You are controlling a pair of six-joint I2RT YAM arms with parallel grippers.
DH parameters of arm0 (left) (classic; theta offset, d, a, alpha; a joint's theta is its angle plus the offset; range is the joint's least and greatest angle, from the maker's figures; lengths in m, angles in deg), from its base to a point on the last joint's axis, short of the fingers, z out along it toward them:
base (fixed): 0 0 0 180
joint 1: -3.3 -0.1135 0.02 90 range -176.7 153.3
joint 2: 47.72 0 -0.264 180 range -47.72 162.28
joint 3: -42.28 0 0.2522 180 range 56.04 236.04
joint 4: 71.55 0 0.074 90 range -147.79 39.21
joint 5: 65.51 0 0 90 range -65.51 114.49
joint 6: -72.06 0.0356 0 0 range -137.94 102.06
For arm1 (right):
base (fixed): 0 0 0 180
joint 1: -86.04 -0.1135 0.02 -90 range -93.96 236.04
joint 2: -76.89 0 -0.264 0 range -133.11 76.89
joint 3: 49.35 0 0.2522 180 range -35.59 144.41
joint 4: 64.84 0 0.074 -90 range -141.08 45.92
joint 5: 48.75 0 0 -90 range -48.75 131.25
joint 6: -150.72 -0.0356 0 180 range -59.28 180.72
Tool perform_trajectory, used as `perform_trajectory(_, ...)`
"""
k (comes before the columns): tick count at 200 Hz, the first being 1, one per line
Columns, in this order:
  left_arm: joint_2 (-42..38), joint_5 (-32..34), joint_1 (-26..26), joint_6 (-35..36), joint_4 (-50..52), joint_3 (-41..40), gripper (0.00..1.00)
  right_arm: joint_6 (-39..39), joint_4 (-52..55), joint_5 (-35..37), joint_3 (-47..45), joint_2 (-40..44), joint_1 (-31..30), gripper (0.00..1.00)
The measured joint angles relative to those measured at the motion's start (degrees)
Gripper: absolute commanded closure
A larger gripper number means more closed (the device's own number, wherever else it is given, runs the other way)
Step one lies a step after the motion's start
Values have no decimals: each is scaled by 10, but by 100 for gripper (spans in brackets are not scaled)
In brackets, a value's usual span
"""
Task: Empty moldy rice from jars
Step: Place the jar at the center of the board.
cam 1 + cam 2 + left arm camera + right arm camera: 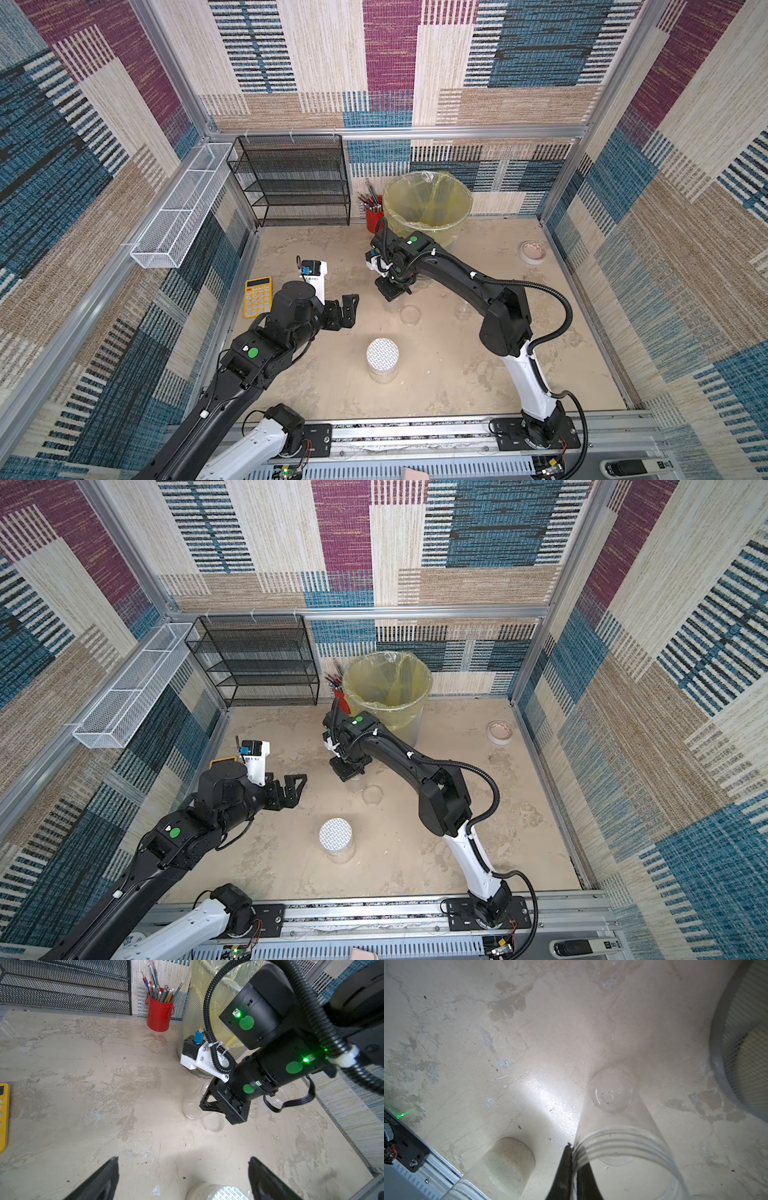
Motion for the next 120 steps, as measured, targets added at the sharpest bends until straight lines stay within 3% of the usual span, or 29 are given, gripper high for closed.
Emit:
perform_trajectory(29,-8,0,0,0,0,-5,1,0,0,1,3,-3,-2,93)
perform_trajectory(120,2,2,0,-9,0,-13,1,0,1,4,9,-7,-6,61)
